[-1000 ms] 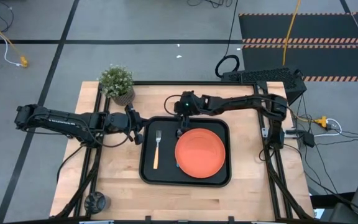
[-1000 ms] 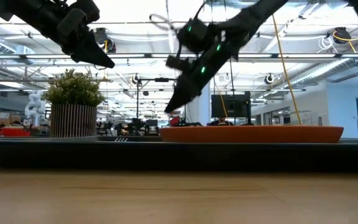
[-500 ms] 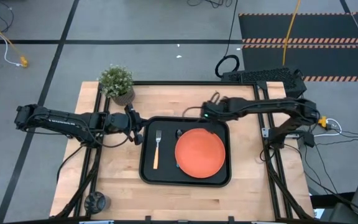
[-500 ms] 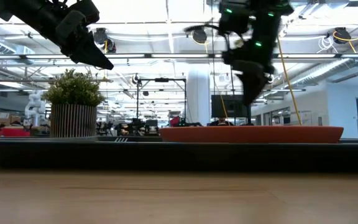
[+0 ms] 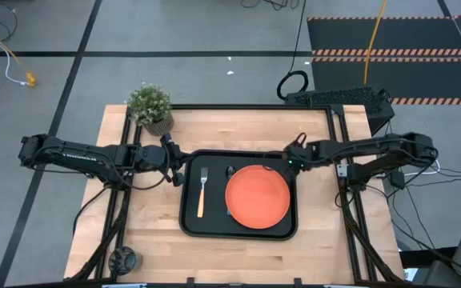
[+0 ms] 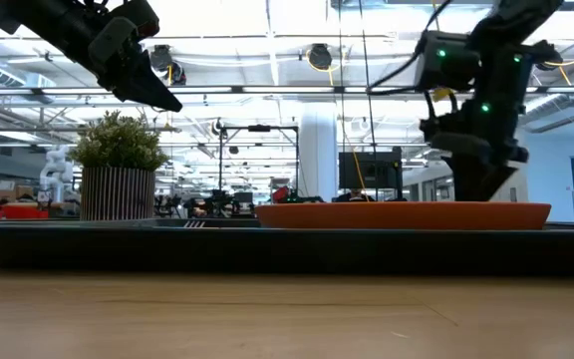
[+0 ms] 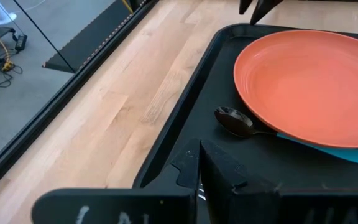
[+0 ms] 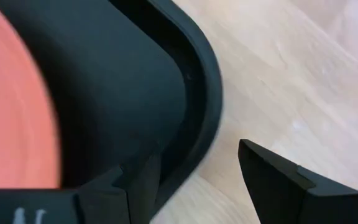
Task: Pick and place plate/cup/fork/spoon on tray
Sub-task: Move the black table tray from right to center table
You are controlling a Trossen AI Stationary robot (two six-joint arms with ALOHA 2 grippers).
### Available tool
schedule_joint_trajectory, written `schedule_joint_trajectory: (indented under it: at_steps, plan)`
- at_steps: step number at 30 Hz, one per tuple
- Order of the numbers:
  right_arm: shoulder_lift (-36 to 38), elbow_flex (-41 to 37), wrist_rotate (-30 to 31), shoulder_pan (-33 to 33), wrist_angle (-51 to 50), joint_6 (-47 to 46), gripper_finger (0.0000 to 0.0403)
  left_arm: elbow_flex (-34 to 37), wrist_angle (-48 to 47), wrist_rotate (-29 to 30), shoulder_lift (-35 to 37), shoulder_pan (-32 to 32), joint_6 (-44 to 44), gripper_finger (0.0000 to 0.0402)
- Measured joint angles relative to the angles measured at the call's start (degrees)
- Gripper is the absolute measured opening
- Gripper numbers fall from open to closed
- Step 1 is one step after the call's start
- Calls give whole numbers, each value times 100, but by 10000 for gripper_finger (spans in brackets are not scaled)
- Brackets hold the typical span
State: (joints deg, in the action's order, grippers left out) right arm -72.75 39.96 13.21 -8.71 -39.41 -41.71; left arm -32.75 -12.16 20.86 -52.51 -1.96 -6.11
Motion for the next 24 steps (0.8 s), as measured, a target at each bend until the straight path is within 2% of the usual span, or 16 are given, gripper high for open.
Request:
schedule_joint_trajectory:
  at_steps: [10, 15, 24]
  plan:
    - [-23, -377, 36, 18, 447, 8, 208, 0, 35, 2, 0, 7, 44, 17]
    - [-24, -509, 479, 4, 936, 249, 208, 0, 41, 5, 0, 7, 50, 17]
    - [-27, -853, 625, -288, 1382, 773, 208, 0, 42, 15, 0, 7, 83, 17]
